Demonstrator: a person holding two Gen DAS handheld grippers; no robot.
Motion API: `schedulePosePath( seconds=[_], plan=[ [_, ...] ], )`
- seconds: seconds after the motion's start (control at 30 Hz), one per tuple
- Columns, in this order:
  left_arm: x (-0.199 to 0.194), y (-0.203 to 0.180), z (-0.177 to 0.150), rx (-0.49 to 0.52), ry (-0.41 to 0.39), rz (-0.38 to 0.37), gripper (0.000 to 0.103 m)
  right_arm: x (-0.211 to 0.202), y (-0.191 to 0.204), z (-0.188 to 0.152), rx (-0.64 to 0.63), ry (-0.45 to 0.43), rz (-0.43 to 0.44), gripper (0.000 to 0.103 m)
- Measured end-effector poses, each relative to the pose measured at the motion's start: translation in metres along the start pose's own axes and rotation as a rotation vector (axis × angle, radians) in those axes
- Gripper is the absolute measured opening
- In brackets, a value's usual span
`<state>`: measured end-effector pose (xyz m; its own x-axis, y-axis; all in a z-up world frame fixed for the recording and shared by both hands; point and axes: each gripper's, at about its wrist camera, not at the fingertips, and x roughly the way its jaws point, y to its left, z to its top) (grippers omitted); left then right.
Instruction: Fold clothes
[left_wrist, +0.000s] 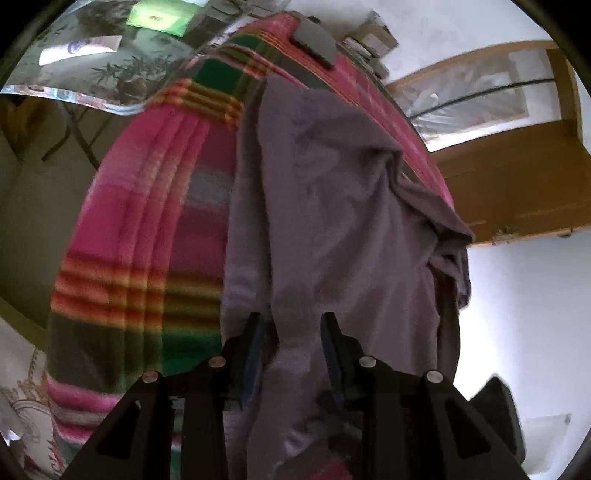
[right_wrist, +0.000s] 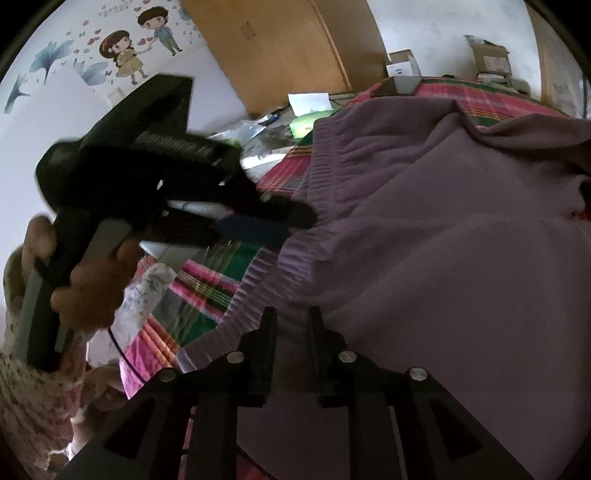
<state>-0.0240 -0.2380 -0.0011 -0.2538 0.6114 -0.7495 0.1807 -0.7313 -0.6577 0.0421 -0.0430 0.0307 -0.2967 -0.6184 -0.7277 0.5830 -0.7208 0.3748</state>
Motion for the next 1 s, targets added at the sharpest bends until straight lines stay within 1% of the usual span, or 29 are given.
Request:
schedulePosePath(
  seconds=[0.03, 0.17, 0.33, 0.47, 0.53, 0.67, 0.73, 0.87, 1.0],
  plan=[
    [0.002, 0.002, -0.003, -0.006, 0.016, -0.013, 0.032, 0.000, 0.000, -0.001, 0.006, -0.001, 0.002, 0.018],
    [-0.002, 0.013, -0.010, -0.051, -0.021, -0.075, 0.032, -0.003, -0.004, -0.004, 0.026, -0.006, 0.009, 0.018],
    [0.002, 0.012, -0.009, -0.056, -0.015, -0.122, 0.032, -0.007, -0.006, -0.008, 0.033, -0.009, 0.016, 0.019],
    [0.005, 0.015, -0.009, -0.088, -0.006, -0.203, 0.032, -0.012, -0.003, -0.010, 0.017, -0.019, 0.018, 0.021],
    [0.000, 0.020, -0.010, -0.107, -0.033, -0.255, 0.032, -0.010, -0.004, -0.009, 0.016, -0.021, 0.019, 0.022],
    [-0.012, 0.030, -0.014, -0.120, -0.085, -0.331, 0.032, -0.009, -0.005, -0.009, 0.025, -0.020, 0.024, 0.022],
    [-0.011, 0.033, -0.013, -0.132, -0.099, -0.353, 0.032, -0.007, -0.006, -0.009, 0.028, -0.019, 0.026, 0.022],
    [0.003, 0.028, -0.007, -0.145, -0.089, -0.379, 0.032, -0.006, -0.006, -0.011, 0.032, -0.014, 0.028, 0.023],
    [0.008, 0.017, -0.006, -0.117, -0.080, -0.429, 0.032, -0.010, -0.006, -0.012, 0.023, -0.025, 0.024, 0.023]
  ],
)
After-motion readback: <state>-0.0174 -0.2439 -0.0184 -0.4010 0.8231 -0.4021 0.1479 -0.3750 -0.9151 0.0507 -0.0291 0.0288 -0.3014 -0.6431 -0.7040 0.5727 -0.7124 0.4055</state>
